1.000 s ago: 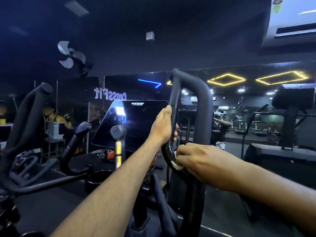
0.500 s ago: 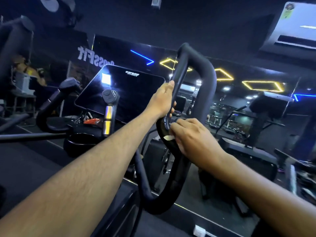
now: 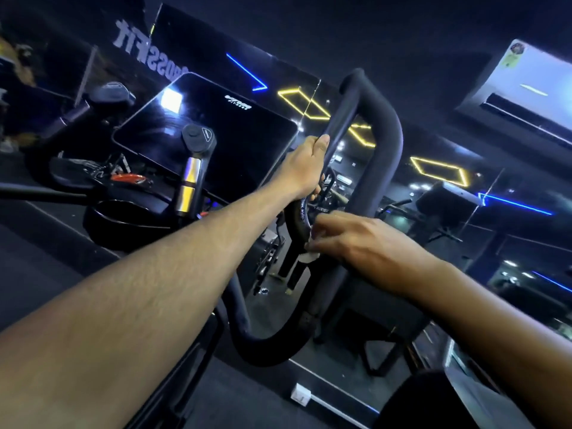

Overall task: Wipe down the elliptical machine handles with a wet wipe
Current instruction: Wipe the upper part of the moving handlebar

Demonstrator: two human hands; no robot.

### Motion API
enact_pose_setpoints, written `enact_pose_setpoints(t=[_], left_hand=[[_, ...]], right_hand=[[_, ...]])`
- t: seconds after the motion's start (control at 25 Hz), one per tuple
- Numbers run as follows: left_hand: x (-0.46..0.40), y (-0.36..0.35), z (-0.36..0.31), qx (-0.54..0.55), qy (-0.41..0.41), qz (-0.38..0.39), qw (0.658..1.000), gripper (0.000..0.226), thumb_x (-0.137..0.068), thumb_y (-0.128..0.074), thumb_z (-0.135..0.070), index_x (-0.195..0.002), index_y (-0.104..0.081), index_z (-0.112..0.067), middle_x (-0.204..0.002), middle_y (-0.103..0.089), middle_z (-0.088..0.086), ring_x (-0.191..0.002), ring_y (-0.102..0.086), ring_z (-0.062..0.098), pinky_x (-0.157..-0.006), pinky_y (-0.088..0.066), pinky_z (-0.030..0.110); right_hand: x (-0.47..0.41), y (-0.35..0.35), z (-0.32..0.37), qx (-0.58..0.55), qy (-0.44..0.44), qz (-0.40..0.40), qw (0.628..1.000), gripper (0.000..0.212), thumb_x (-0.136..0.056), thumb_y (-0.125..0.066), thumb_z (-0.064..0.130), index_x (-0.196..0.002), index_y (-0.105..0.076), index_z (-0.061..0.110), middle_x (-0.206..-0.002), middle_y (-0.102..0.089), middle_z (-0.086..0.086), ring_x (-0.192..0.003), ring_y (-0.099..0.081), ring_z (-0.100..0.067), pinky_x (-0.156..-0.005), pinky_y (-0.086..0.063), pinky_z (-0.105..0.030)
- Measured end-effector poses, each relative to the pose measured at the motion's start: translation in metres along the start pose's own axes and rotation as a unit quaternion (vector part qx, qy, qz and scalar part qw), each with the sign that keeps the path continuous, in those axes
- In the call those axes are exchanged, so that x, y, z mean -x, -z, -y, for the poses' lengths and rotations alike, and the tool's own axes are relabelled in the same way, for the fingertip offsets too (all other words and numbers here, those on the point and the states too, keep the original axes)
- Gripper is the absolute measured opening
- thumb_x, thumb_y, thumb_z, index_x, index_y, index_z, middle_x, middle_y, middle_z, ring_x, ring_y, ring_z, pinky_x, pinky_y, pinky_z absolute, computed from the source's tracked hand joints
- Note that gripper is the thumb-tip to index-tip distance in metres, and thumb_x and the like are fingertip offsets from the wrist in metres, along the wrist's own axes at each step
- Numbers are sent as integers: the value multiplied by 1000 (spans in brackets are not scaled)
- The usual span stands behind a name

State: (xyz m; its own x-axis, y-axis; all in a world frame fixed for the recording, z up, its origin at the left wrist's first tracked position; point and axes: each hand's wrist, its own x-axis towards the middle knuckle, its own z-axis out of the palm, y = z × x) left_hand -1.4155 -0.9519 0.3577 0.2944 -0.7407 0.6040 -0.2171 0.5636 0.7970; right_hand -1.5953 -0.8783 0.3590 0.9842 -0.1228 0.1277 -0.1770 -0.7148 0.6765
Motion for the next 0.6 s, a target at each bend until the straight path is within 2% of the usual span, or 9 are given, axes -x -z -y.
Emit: enact_pose_setpoints(t=[0.12, 0.2, 0.28, 0.36, 0.44, 0.52, 0.6], left_hand=[[2, 2, -1, -13, -6, -2, 1000, 45, -112, -27, -51, -126, -55, -19, -85, -65, 6, -63, -62, 20, -67, -57, 40], [5, 3, -2, -21, -8, 5, 1000, 45, -112, -26, -52, -127, -54, -19, -87, -66, 6, -65, -62, 19, -67, -58, 40], [7, 2, -4, -18, -7, 8, 1000, 44, -112, -27, -50, -128, -54, -19, -84, -64, 4, -61, -62, 17, -62, -59, 38], [7, 4, -4, -19, -5, 13, 1000, 43, -112, -26, -50, -127, -53, -20, -84, -64, 4, -59, -62, 15, -59, -58, 35], [6, 7, -4, -7, -3, 25, 1000, 41, -112, -26, -49, -125, -53, -21, -83, -64, 4, -61, -62, 16, -57, -58, 34], [5, 9, -4, 5, 2, 52, 999, 40, -112, -25, -49, -126, -51, -22, -83, -63, 5, -68, -63, 20, -68, -61, 42], [5, 13, -4, 16, 8, 78, 997, 39, -113, -24, -48, -128, -49, -22, -86, -62, 7, -75, -63, 24, -80, -60, 50]], right_hand=[[-21, -12, -2, -22, -66, -22, 997, 18, -95, -58, 14, -105, -73, 12, -101, -58, -5, -89, -56, -20, -78, -52, -31], [-19, -20, 6, -23, -113, -46, 992, 14, -94, -63, 11, -105, -72, 11, -101, -55, -5, -86, -54, -21, -76, -52, -35], [-2, -19, 13, -6, -91, -15, 996, 15, -98, -61, 14, -109, -70, 16, -107, -51, -1, -90, -50, -17, -76, -52, -33], [11, -14, 19, 37, -50, 54, 997, 21, -101, -52, 16, -117, -66, 21, -123, -48, 1, -101, -48, -15, -79, -53, -30], [7, -14, 19, 49, -58, 54, 996, 19, -101, -52, 18, -113, -66, 21, -120, -48, 2, -101, -48, -16, -75, -54, -32], [-13, -19, 18, 23, -115, 7, 993, 8, -97, -61, 17, -102, -67, 19, -104, -47, 2, -90, -47, -17, -66, -54, -36], [-33, -25, 19, 10, -172, -35, 985, 4, -94, -64, 13, -92, -65, 17, -97, -46, 0, -82, -45, -17, -60, -54, -38]])
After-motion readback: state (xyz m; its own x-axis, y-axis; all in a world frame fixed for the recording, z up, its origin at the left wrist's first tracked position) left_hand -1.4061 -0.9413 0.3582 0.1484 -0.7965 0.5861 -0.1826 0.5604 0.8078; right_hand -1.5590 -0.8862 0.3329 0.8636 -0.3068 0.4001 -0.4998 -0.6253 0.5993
